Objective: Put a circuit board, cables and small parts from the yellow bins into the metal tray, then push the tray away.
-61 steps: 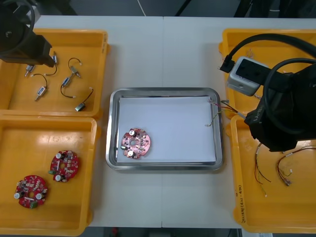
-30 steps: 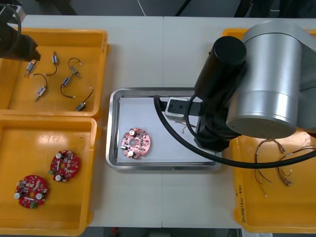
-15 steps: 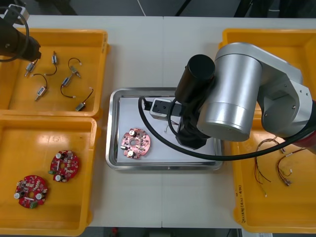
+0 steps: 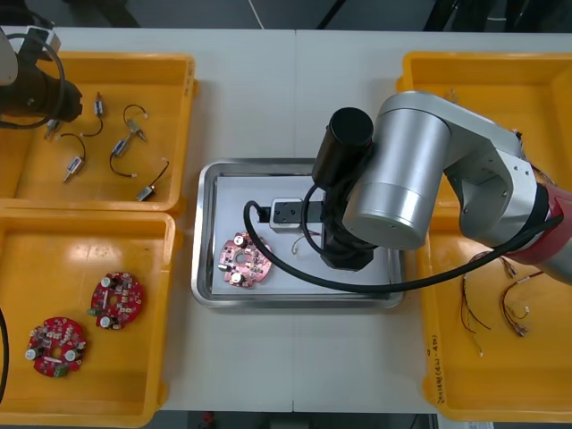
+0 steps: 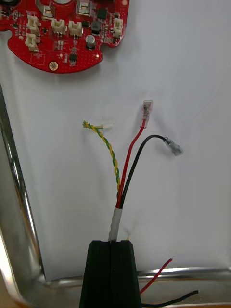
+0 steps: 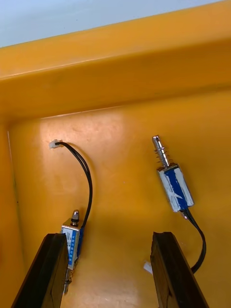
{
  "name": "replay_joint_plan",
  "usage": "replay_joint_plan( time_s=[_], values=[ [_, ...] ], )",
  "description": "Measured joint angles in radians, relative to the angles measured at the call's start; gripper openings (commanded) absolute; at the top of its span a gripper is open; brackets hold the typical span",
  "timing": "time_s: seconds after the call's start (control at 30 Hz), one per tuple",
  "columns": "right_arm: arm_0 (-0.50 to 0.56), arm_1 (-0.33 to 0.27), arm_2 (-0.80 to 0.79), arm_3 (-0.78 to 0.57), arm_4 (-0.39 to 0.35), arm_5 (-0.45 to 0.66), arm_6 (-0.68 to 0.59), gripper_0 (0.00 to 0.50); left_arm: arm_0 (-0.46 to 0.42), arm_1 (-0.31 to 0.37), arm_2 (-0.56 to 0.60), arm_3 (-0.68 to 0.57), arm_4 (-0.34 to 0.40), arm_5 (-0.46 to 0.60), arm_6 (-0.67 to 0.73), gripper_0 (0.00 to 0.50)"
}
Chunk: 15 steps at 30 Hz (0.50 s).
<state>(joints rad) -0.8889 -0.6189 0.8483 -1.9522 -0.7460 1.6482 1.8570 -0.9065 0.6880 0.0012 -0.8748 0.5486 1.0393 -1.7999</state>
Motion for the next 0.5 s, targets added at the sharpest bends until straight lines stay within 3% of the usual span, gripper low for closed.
replay_joint_plan(
  time_s=[0.5],
  values=[
    [0.047, -0.014, 0.124, 0.019, 0.040, -0.104, 0.023, 0.000, 0.000, -0.001, 0.000, 0.104, -0.010, -0.101, -0.030, 0.500]
  ],
)
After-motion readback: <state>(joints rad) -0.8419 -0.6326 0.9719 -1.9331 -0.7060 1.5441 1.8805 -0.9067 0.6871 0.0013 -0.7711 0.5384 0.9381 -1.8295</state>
